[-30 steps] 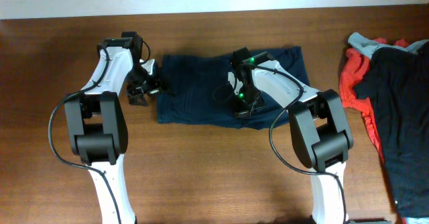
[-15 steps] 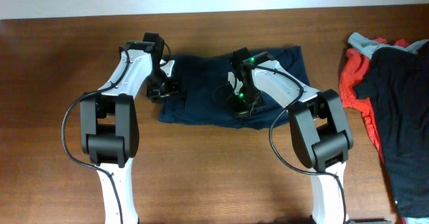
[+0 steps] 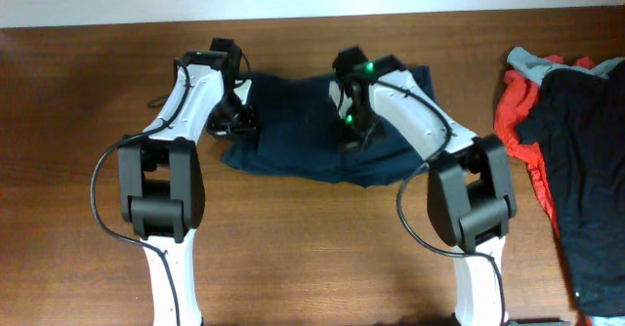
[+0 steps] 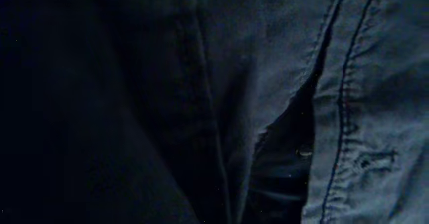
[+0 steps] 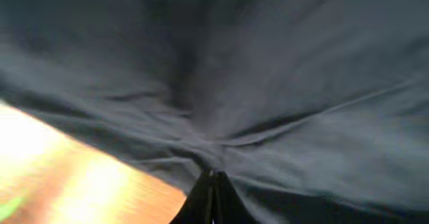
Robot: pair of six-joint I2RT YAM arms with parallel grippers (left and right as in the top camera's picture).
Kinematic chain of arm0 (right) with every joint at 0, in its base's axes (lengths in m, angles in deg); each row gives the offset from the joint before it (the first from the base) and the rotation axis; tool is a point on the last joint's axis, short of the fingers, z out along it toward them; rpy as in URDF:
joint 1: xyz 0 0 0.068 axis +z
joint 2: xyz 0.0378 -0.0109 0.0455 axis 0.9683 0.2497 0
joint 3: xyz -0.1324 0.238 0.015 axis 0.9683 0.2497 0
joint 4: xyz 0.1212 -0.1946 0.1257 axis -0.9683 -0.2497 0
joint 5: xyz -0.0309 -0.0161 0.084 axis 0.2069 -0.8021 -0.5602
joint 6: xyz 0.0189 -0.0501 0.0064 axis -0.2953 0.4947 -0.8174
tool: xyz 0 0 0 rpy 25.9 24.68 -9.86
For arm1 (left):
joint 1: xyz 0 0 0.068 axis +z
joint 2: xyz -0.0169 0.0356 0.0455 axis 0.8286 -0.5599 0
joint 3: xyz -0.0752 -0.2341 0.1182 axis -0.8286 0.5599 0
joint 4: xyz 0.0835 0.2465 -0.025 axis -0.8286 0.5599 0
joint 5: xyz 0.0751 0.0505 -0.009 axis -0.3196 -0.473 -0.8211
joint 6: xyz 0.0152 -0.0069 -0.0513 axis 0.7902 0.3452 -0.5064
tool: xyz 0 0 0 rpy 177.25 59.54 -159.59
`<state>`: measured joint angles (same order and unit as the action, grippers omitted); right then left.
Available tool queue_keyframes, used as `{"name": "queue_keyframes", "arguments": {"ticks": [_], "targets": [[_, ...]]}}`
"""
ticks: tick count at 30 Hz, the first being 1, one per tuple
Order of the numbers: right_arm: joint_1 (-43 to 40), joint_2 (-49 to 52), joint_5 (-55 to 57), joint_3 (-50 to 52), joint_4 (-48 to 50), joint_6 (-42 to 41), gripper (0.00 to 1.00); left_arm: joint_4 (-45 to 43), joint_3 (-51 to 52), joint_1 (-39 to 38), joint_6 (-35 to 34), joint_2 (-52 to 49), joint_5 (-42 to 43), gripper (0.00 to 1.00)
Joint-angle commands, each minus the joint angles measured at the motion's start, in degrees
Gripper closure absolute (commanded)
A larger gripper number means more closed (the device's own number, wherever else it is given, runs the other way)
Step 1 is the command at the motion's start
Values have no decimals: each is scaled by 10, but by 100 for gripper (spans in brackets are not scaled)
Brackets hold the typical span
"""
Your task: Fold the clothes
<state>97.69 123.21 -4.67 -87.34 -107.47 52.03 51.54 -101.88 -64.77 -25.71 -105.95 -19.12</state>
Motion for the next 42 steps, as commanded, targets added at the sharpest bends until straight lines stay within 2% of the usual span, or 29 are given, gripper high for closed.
{"name": "queue_keyframes", "arguments": {"ticks": [1,5,12,17,21,24,29,35,42], "targets": [[-3,-43,5,-48,-3,-5,95,3,-17,4,17,19,-24,99],[-1,-42,-12,-28,51,-31,95,6,-26,3,24,33,-25,99],[3,-42,-36,66,177,-64,96,58,-89,3,26,56,-24,99],[19,-42,-99,176,343,-68,96,91,-133,3,26,71,-24,99],[35,-42,-100,231,437,-117,96,102,-147,-5,26,73,-22,99],[50,-42,-99,262,494,-120,96,101,-148,-16,26,75,-22,100],[64,-45,-101,262,504,-120,96,101,-150,-28,30,75,-25,99],[14,-104,-108,190,443,-103,96,119,-174,-31,32,75,-79,99],[-21,-106,-98,161,488,-107,96,152,-223,-31,41,75,-88,99]]}}
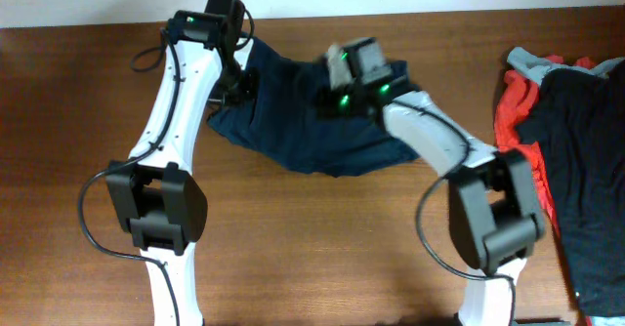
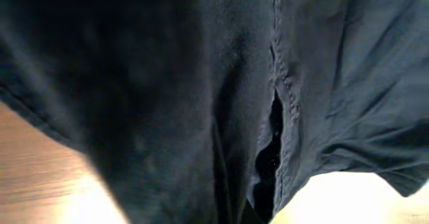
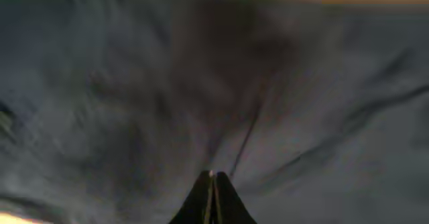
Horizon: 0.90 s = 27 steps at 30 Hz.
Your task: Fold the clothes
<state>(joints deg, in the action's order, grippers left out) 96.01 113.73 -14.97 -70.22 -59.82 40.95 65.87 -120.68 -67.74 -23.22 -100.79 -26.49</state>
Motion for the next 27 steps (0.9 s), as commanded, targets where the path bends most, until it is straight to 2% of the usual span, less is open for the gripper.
{"name": "queue_keyframes", "arguments": {"ticks": [1,5,18,23,27], "targets": [[-4,-5,37,-10,30,-16,96,17,-48,-2,18,23,-15,100],[5,24,58,-10,73,-56,96,28,-66,-7,18,23,-15,99],[51,181,70,-10,262,-85,96,28,-66,-16,17,23,-14,100],[62,190,65,-16,290,-84,96,19,-66,-27,7,23,-9,100],[45,170,27,-38,256,-84,96,6,-66,-43,7,23,-19,99]]}}
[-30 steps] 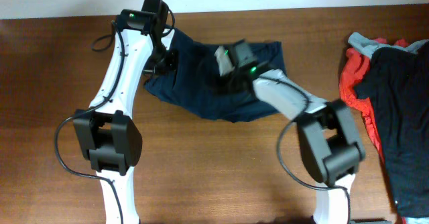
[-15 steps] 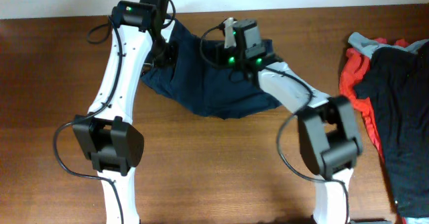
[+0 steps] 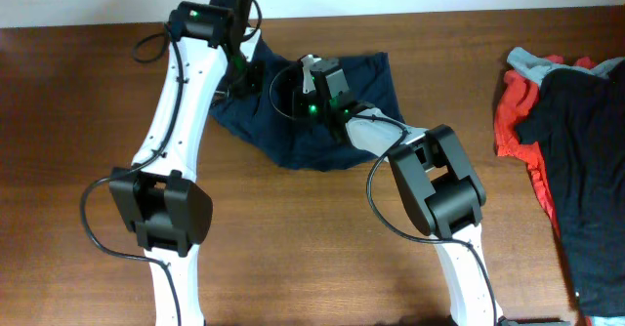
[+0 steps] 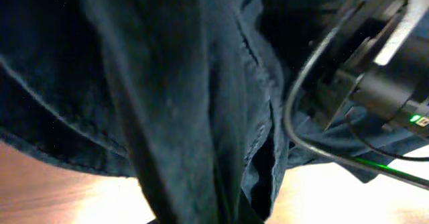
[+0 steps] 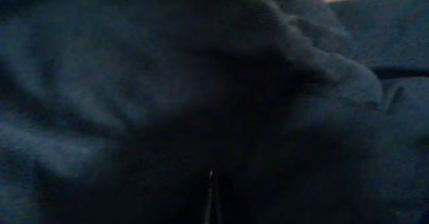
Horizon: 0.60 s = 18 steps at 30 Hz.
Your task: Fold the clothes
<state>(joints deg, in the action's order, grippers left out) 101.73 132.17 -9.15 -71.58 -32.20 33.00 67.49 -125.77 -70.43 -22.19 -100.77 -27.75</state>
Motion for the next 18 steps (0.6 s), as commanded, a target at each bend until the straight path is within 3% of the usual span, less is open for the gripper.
{"name": "queue_keyframes", "arguments": {"ticks": [1,10,18], "targets": [[-17,-21,-36,-28,-32,-3,96,-11,-15,-18,-4,23,-9,99],[-99,-139,-23,-87,-362,91,96,-30,-15,-24,-4,23,-11,100],[-174,-138,126,-87,-554,168,96,-26,-15,-24,9,23,-66,99]]}}
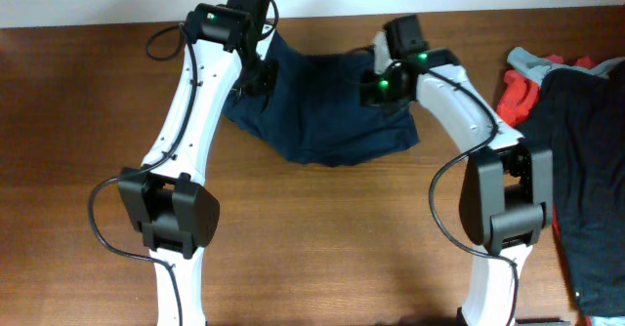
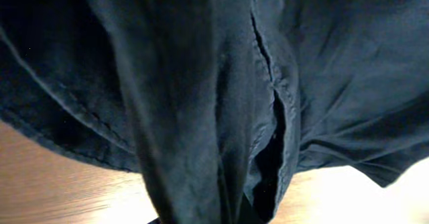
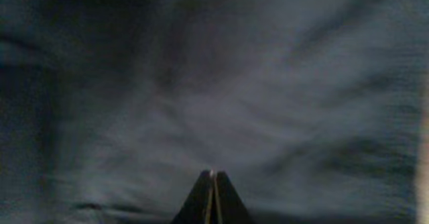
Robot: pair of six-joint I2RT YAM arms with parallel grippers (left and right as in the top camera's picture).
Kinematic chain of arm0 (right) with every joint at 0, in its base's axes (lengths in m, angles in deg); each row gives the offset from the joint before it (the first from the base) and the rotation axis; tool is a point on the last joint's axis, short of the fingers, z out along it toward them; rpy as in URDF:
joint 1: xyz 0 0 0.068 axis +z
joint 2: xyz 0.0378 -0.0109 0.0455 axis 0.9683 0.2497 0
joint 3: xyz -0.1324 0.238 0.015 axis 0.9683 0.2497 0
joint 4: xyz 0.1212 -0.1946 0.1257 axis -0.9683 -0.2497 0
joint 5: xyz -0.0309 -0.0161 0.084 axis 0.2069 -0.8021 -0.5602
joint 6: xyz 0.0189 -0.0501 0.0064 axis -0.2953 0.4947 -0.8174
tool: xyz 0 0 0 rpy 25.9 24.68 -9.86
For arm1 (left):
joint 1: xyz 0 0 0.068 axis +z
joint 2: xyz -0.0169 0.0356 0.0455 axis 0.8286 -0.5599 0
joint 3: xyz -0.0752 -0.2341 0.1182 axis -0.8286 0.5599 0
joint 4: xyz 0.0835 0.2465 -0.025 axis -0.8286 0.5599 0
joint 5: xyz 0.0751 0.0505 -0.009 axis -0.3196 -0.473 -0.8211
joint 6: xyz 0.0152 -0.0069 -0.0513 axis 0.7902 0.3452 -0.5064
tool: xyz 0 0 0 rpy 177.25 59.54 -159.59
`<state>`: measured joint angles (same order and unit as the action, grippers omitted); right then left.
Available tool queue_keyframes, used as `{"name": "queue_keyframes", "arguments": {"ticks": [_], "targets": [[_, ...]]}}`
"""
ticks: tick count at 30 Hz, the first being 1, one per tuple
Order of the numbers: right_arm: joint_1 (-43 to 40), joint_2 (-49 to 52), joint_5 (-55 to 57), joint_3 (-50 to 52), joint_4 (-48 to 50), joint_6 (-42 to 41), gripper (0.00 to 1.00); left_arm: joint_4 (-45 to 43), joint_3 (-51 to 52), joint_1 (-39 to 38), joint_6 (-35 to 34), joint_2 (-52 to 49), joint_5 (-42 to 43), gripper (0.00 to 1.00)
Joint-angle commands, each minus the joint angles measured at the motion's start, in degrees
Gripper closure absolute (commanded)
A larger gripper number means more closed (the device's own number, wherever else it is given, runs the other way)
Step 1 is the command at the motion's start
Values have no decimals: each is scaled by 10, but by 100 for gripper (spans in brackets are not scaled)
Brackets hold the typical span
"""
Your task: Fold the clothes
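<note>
A navy garment (image 1: pixel 327 116) hangs spread between my two grippers over the far middle of the wooden table (image 1: pixel 322 248), its lower edge sagging to a point. My left gripper (image 1: pixel 260 72) is shut on its left top corner. In the left wrist view the bunched navy cloth (image 2: pixel 201 117) with a stitched slit fills the frame and hides the fingers. My right gripper (image 1: pixel 383 76) is shut on the right top corner. In the right wrist view its fingertips (image 3: pixel 212 178) are pressed together against blurred navy cloth (image 3: pixel 221 83).
A pile of other clothes (image 1: pixel 566 121), red, grey and black, lies at the table's right edge. A white wall strip runs along the far side. Both arm bases stand near the front edge.
My right gripper was close beside the left one with the garment bunched between them. It is now well to the right, and the garment is stretched wide. The left gripper shifted slightly right.
The garment first lay rumpled on the table with both grippers down on it. Then both held it up near the far edge. Then my right gripper was beside the left with the cloth gathered. Now the two stand apart with the garment spread between them.
</note>
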<state>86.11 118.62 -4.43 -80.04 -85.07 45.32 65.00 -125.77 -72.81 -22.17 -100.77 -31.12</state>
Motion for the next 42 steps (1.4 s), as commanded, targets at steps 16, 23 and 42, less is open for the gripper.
{"name": "queue_keyframes", "arguments": {"ticks": [16,23,42], "targets": [[-38,16,115,2,-81,60,96,-29,-15,10,164,23,-183,100],[-38,16,114,2,-98,59,96,-32,-15,-3,159,23,-107,99],[-35,16,31,100,-5,59,96,-68,-14,-66,125,6,-123,99]]}}
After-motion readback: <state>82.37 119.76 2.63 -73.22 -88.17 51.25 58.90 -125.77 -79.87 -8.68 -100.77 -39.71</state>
